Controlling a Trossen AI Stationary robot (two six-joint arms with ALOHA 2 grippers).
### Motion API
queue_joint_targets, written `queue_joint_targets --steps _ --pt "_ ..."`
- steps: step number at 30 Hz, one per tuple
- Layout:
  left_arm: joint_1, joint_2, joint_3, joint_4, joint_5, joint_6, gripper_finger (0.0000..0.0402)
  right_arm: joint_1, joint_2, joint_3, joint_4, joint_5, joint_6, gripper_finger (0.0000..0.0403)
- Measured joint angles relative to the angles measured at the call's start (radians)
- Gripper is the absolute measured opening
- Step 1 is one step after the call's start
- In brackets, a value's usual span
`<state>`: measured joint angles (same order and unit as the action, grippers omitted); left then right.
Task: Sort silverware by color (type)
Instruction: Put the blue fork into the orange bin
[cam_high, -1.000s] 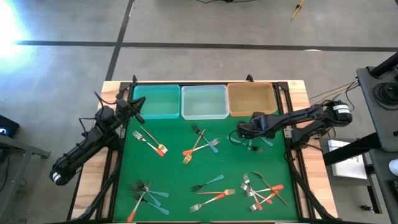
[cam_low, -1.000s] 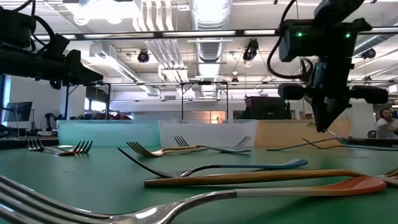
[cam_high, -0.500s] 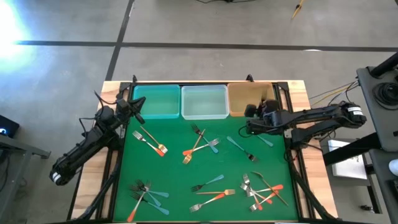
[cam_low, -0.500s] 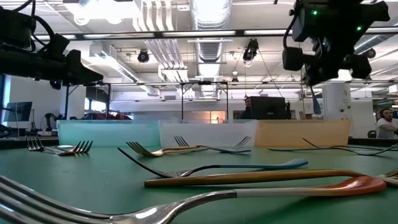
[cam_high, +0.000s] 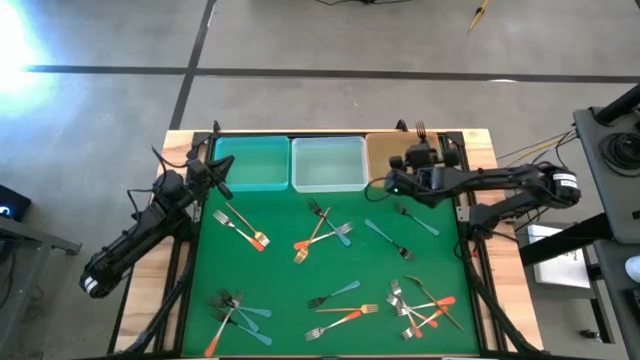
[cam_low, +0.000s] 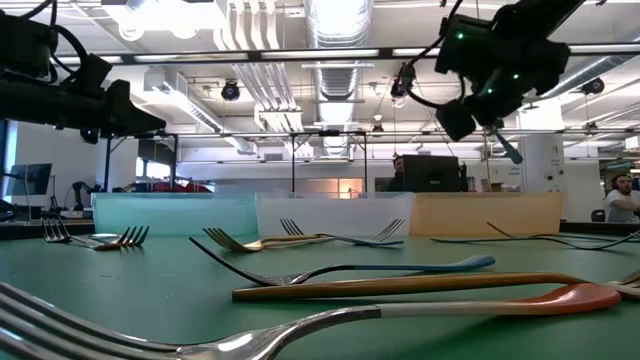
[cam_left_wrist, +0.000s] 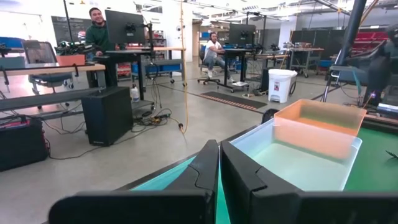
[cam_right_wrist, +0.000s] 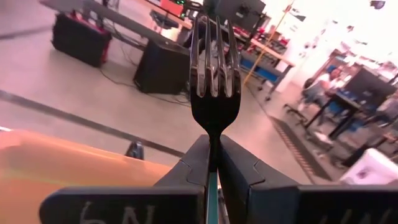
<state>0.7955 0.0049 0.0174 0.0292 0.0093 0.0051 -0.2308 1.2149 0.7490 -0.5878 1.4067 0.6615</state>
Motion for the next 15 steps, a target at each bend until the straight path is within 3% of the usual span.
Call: queue_joint_targets --steps 15 --pt "0.0 0.0 0.0 0.0 0.0 0.0 0.0 -0.115 0.067 0.0 0.08 -0.213 -0.213 0.0083"
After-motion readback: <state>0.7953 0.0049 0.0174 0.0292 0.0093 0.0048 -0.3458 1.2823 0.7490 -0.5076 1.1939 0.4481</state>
